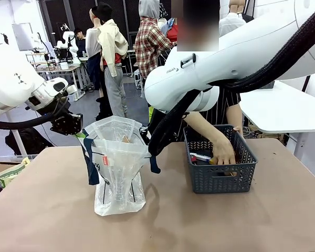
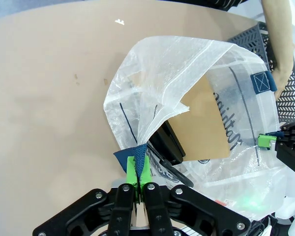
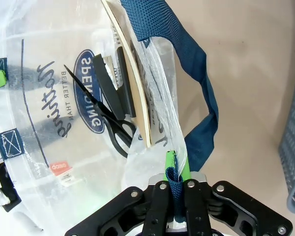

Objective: Transfer purchased items from the store into the shopping bag.
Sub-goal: Move the Reusable shopping bag to the right side of the table.

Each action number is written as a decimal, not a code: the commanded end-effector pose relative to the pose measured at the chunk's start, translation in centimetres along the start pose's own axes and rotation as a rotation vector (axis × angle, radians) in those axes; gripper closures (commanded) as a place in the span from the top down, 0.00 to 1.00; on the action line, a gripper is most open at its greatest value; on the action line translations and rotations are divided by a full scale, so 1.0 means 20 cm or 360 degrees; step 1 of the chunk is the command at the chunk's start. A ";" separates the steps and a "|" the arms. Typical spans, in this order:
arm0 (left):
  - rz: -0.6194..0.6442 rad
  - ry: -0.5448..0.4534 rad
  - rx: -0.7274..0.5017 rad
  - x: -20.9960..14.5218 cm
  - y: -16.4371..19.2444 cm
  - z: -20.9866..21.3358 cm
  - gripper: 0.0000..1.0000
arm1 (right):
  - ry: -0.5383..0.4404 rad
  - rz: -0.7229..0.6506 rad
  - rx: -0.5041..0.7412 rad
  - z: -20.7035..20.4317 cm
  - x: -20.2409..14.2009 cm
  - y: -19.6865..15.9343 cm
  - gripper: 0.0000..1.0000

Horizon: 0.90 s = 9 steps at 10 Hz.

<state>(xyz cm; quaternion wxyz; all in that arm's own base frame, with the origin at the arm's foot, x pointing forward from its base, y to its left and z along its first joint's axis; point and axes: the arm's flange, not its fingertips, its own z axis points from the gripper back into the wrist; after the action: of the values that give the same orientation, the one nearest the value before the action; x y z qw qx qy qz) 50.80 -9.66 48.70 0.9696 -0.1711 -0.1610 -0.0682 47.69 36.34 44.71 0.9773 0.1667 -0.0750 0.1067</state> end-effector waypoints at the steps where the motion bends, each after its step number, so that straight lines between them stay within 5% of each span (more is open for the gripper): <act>1: 0.0000 -0.0011 0.0007 -0.01 0.00 0.01 0.00 | 0.0016 0.0019 0.0038 0.00 -0.01 -0.02 0.00; 9: 0.0000 -0.0011 0.0007 -0.01 0.00 0.01 0.00 | 0.0016 0.0019 0.0038 0.00 -0.01 -0.02 0.00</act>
<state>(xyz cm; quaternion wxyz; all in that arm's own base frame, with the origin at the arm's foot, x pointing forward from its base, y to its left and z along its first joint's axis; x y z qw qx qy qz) 50.80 -9.66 48.71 0.9696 -0.1711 -0.1610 -0.0682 47.69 36.34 44.71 0.9773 0.1667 -0.0750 0.1067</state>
